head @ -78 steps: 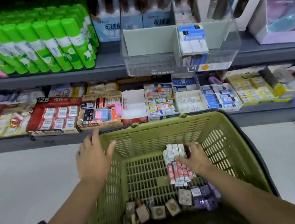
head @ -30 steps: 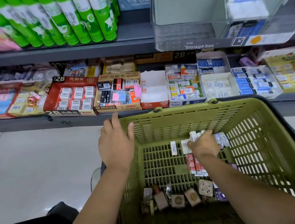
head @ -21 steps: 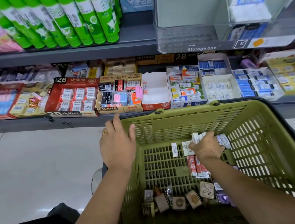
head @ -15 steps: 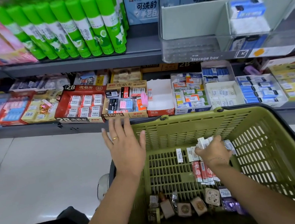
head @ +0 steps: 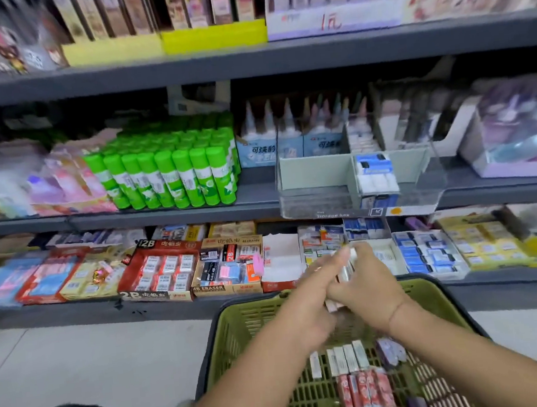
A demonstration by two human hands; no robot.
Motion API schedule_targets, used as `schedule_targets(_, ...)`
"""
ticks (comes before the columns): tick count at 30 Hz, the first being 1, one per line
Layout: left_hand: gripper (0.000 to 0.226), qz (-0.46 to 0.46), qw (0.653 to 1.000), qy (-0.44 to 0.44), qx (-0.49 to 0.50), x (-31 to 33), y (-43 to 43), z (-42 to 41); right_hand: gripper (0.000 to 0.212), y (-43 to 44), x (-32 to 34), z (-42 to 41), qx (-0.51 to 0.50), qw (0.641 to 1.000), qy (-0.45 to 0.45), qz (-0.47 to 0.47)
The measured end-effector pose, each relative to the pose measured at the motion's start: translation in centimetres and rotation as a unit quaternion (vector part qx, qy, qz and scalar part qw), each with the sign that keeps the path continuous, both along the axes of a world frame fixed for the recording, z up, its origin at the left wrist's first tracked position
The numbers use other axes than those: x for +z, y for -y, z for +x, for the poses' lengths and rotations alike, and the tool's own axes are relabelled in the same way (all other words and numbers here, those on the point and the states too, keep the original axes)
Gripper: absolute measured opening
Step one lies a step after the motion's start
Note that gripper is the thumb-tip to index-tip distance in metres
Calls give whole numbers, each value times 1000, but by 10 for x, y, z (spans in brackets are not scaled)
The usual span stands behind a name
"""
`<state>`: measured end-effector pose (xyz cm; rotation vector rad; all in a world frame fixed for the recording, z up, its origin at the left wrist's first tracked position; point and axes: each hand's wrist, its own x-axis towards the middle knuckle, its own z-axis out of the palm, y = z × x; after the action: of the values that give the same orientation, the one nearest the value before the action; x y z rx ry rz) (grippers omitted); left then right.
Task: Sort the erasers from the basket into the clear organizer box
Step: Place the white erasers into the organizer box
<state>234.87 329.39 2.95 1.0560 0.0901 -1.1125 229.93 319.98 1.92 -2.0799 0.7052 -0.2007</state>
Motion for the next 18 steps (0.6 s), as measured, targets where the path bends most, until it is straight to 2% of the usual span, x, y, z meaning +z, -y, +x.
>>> schedule_targets(2,73,-35,999,17,10,23,11,1,54,6,30,-4,25,999,32,-17)
schedule_targets(5,58,-53,998,25,14,45,22,3,86,21,64,-10,111,994,12,-15)
schedule_targets(7,47,-60,998,9,3,54,25,6,94,29,77,-15,165,986,-17,-12)
schedule_targets(11,20,-79,996,-28,8,60,30,13,60,38,89,-19,184,981,21,48)
schedule_targets(15,18,-97,992,-59,58,58,37,17,40,40,82,-13,174,981,59,-63)
schedule_targets(18,16,-97,990,-76,65,54,38,16,31,42,73,-10,119,987,80,-72)
